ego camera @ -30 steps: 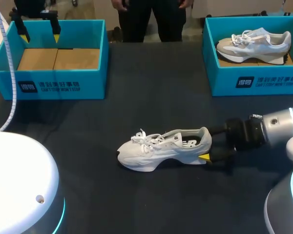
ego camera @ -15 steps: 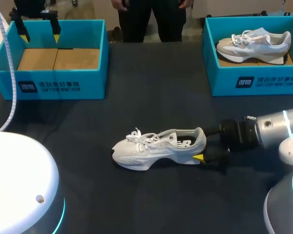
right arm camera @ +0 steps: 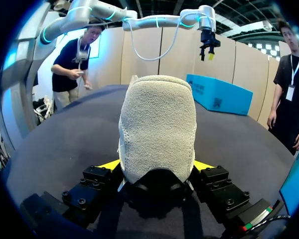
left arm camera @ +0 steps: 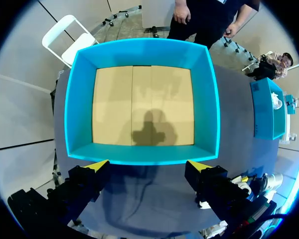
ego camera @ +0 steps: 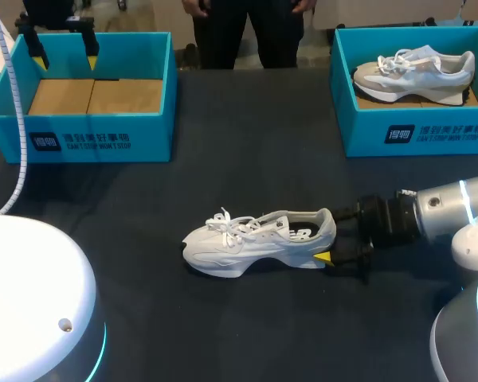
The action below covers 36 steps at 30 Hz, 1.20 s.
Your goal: Take the shoe out of the shoebox, open the shoe tongue, remove and reinsert the insole, then place the shoe into the shoebox
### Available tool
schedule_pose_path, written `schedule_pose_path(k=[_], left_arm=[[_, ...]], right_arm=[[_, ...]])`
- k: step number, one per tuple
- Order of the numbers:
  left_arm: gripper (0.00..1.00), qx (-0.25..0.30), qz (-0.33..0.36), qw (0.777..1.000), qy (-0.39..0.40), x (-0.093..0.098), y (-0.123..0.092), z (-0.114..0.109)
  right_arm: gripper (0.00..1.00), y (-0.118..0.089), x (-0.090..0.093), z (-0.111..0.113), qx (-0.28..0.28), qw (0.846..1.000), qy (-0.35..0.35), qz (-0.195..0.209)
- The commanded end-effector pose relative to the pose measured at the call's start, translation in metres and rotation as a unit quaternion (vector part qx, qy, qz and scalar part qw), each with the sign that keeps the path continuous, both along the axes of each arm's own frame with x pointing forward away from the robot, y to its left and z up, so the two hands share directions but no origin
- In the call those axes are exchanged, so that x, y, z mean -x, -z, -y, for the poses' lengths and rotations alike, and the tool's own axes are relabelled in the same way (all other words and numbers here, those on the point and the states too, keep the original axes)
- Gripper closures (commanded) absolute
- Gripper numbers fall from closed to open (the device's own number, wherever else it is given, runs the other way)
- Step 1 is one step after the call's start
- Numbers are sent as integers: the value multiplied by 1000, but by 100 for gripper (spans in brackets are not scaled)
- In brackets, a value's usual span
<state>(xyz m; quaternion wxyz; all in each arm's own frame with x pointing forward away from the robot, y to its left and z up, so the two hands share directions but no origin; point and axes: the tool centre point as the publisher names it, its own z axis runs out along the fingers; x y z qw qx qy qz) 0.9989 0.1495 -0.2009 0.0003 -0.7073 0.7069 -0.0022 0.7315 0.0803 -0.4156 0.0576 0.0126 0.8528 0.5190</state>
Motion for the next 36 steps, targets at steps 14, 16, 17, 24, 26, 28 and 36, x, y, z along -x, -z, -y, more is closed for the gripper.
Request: schedule_pose_path(k=[14, 16, 17, 24, 26, 28, 36], left_arm=[[0, 0, -1, 1000, 0, 0, 0, 0], [0, 0, -1, 1000, 0, 0, 0, 0], [0, 0, -1, 1000, 0, 0, 0, 0], [0, -3, -20, 999, -35, 11, 1, 2], [0, -21, -20, 997, -77, 18, 2, 4], [0, -11, -23, 996, -87, 28, 0, 6], [0, -5, -17, 995, -96, 73, -8, 23]], right_arm=[[100, 0, 0, -4, 3, 1000, 1, 0], [100, 0, 0, -4, 3, 1000, 1, 0], [100, 0, 0, -4, 3, 1000, 1, 0], [100, 0, 0, -4, 3, 1000, 1, 0], [100, 0, 0, -4, 3, 1000, 1, 0], [100, 0, 0, -4, 3, 1000, 1, 0], [100, 0, 0, -4, 3, 1000, 1, 0]])
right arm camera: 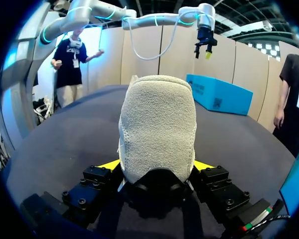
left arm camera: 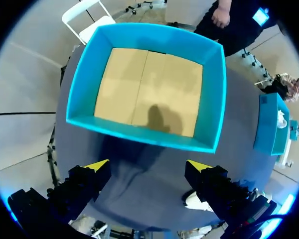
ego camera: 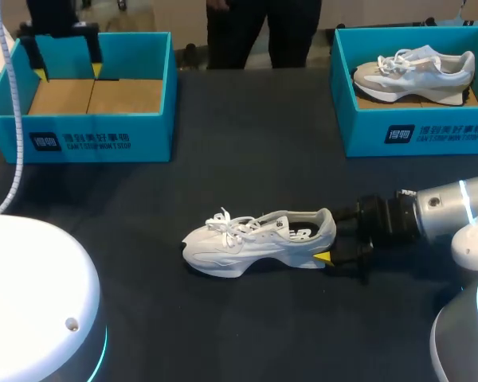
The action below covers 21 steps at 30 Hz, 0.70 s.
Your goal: Take the shoe out of the shoebox, open the shoe tongue, remove and reinsert the insole, then place the shoe into the shoebox
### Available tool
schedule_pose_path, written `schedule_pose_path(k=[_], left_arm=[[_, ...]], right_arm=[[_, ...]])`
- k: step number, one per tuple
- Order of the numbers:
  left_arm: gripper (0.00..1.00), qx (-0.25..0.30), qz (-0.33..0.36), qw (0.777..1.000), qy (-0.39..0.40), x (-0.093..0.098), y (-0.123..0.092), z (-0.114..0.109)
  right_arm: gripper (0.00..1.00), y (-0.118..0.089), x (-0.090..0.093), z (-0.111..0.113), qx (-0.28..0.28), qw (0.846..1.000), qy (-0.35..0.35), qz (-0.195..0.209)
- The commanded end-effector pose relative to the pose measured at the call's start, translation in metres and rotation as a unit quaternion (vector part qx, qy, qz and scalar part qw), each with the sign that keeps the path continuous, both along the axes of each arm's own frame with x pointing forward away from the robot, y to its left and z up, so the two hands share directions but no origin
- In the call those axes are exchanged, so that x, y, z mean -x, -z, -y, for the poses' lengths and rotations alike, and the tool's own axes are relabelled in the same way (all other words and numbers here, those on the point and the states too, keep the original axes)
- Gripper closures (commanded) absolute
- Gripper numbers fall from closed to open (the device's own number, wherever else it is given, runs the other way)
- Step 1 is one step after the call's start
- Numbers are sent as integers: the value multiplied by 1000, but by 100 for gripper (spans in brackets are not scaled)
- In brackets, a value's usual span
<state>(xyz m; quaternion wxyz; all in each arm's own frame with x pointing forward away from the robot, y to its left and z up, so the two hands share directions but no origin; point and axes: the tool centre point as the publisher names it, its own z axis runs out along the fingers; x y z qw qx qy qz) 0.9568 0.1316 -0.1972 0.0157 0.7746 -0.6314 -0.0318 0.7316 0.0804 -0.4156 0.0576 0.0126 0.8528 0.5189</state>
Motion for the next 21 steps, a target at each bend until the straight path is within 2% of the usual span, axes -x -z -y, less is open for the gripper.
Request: schedule_pose_path(k=[1, 6, 14, 21], left_arm=[[0, 7, 18, 1000, 7, 38, -6, 9], [0, 17, 14, 1000, 14, 71, -7, 26], [0, 18, 5, 999, 32, 124, 5, 61], [0, 24, 9, 999, 46, 157, 14, 92]], right_arm=[[100, 0, 0, -3, 3, 1000, 1, 0], [100, 0, 0, -3, 3, 1000, 1, 0], [100, 0, 0, -3, 3, 1000, 1, 0], [100, 0, 0, -3, 3, 1000, 1, 0]])
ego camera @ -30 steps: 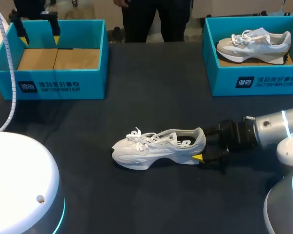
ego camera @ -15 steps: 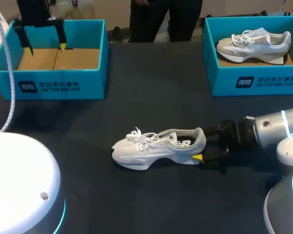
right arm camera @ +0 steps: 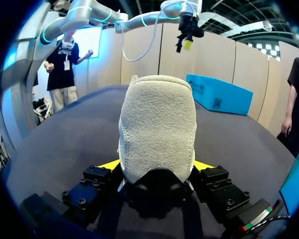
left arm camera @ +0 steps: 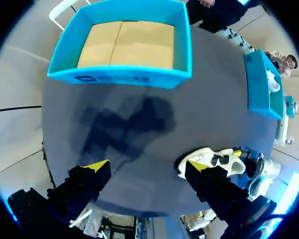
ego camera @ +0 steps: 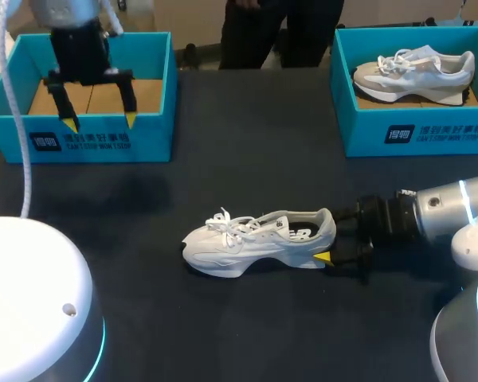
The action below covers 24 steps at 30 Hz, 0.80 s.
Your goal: Take the shoe out of the shoebox, open the shoe tongue, remove and reinsert the insole, then place the shoe into the shoebox
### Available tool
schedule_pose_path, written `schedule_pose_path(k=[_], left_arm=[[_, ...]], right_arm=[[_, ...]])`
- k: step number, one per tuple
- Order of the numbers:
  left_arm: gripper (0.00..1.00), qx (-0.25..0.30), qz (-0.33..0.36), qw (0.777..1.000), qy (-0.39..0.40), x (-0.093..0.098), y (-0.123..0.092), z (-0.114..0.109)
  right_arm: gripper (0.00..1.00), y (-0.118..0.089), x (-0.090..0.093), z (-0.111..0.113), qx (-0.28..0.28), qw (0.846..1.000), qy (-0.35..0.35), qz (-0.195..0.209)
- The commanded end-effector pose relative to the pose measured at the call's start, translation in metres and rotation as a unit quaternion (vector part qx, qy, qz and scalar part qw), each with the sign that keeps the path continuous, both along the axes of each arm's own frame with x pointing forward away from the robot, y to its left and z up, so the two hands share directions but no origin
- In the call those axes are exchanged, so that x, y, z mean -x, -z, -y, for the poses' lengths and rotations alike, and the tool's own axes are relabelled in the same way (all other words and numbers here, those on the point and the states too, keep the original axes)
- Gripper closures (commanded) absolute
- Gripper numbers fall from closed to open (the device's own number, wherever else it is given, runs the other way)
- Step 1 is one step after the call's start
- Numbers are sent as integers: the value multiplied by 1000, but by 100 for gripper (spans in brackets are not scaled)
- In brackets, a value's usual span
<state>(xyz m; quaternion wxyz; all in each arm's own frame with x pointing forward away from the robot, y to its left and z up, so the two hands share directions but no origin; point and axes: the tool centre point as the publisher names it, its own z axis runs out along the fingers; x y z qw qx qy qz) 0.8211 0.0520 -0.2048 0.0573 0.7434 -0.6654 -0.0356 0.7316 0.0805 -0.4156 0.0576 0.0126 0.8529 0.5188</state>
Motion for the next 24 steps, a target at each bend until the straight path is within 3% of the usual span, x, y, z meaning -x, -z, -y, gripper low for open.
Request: schedule_pose_path(k=[1, 24], left_arm=[[0, -7, 40, 999, 4, 24, 8, 17], [0, -10, 63, 996, 65, 79, 35, 131]], right_arm=[[100, 0, 0, -3, 3, 1000, 1, 0], [100, 0, 0, -3, 3, 1000, 1, 0]])
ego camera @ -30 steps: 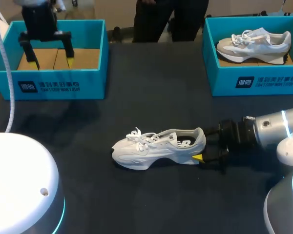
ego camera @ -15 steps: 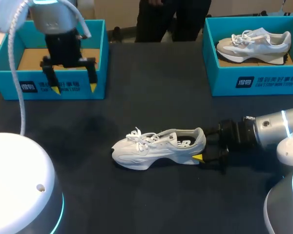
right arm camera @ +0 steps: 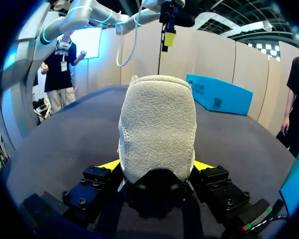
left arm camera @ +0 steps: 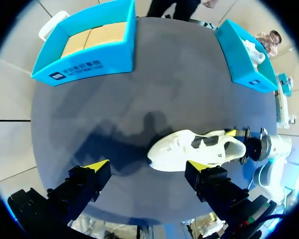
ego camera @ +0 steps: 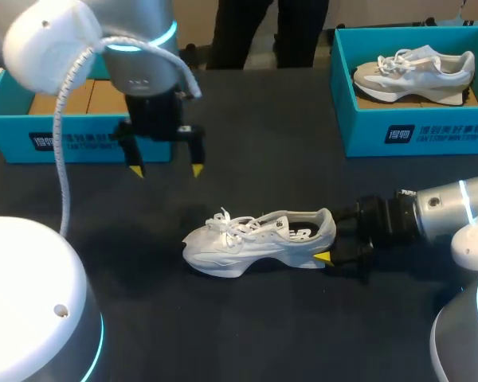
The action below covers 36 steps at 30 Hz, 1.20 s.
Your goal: Take the shoe out of the shoebox, open the shoe tongue, remove and reinsert the insole, then place the shoe into the shoebox
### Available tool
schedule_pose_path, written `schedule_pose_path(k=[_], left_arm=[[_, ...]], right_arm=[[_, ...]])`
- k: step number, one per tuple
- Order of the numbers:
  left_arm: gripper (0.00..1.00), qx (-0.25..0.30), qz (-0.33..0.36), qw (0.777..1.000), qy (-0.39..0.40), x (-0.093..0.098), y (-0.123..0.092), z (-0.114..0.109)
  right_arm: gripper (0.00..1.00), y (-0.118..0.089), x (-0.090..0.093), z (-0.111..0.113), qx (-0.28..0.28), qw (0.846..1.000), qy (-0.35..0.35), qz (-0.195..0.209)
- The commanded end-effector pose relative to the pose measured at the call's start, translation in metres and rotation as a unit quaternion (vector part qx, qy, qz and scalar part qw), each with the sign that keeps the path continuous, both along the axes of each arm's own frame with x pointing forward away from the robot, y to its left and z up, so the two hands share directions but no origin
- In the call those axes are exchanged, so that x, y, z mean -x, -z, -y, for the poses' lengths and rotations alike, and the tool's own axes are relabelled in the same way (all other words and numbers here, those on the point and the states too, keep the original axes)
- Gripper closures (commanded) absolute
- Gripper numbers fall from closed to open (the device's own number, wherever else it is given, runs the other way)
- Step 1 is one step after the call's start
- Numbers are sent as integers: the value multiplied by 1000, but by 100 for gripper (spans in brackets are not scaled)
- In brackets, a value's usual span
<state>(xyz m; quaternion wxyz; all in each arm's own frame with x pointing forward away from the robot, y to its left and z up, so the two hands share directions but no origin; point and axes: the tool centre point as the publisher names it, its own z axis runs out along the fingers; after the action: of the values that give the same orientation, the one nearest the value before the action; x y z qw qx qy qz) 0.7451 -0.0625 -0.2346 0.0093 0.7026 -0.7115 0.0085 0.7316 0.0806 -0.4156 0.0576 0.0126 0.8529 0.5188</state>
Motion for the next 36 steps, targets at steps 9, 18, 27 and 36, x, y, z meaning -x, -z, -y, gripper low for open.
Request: schedule_pose_path(k=[9, 18, 27, 36], left_arm=[[0, -5, -9, 1000, 29, 12, 18, 50], [0, -5, -18, 999, 34, 20, 36, 79], [0, -5, -24, 999, 44, 28, 55, 104], [0, -9, -19, 998, 65, 35, 68, 126]], right_arm=[[100, 0, 0, -3, 3, 1000, 1, 0], [100, 0, 0, -3, 3, 1000, 1, 0], [100, 0, 0, -3, 3, 1000, 1, 0], [100, 0, 0, -3, 3, 1000, 1, 0]])
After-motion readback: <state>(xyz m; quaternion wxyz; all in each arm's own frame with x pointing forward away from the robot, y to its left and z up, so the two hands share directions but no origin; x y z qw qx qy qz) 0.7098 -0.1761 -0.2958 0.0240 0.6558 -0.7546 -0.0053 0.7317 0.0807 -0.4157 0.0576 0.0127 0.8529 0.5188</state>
